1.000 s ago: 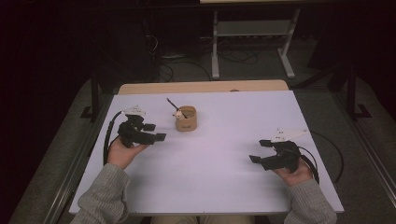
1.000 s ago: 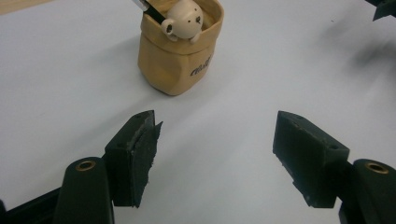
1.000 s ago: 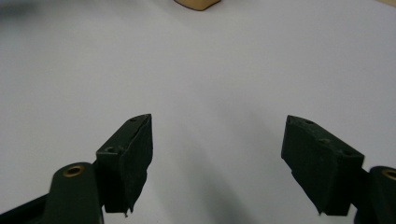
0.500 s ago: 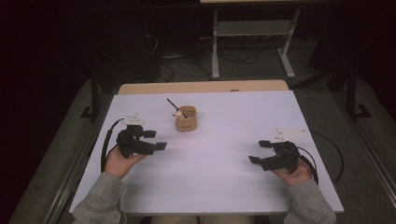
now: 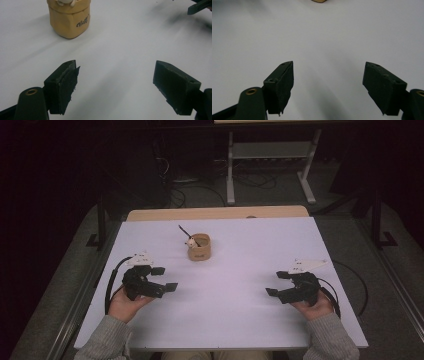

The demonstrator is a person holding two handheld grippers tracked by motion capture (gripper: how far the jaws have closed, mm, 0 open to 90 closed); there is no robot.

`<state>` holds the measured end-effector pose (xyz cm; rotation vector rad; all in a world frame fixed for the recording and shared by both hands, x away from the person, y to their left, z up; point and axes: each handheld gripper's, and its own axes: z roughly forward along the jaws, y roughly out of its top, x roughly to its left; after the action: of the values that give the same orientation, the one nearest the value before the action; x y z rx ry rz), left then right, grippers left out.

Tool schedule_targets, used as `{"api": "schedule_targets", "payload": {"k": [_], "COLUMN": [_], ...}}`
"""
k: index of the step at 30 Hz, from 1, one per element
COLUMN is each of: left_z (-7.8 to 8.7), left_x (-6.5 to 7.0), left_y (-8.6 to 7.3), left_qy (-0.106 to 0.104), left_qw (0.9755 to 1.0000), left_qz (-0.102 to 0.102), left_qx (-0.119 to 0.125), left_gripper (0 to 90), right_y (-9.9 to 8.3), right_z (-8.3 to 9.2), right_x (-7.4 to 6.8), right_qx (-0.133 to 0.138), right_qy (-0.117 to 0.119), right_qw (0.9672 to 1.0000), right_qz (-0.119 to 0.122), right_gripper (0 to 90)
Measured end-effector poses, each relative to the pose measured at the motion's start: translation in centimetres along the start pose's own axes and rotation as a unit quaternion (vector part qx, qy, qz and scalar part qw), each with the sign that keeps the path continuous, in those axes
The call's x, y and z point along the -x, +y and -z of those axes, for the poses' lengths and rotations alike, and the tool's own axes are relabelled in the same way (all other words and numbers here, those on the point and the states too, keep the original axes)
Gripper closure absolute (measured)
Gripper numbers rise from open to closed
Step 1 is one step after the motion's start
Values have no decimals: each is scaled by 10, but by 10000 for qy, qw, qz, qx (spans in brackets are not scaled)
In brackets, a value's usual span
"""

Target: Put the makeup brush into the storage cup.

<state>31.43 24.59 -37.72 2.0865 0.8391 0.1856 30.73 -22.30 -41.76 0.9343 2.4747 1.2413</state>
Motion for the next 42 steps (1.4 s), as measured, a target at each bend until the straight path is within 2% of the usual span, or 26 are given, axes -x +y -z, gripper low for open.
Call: {"api": "schedule_targets", "payload": {"k": [7,18,25,28,29,35,39,41,42], "left_z": [-2,-5,-5,-6,-6,-4,-6,-8,-8], "left_x": [16,25,27,28,28,30,28,26,27], "left_y": [-6,-22,-30,-32,-33,-35,-39,-41,-41], "left_qy": [127,216,318,315,292,342,326,231,233], "left_qw": [9997,9994,9990,9990,9990,9986,9988,9993,9992], "left_qz": [-190,-175,-265,-212,-267,-272,-214,-159,-197], "left_qx": [104,198,182,222,199,288,298,266,241], "left_gripper": [181,184,184,184,184,184,185,185,185], "right_y": [-1,-3,-3,-4,-4,-5,-5,-5,-5], "right_z": [1,0,0,-1,-1,-2,-3,-4,-5], "right_x": [0,-1,-1,-1,-1,0,0,0,1], "right_qx": [0,-6,-13,-15,-27,-27,-38,-58,-66], "right_qy": [3,18,28,30,32,59,64,84,92], "right_qw": [10000,10000,10000,10000,10000,9999,9999,9999,9999], "right_qz": [-15,-39,-41,-62,-72,-92,-75,-68,-45], "right_gripper": [236,237,236,236,236,235,235,235,235]}}
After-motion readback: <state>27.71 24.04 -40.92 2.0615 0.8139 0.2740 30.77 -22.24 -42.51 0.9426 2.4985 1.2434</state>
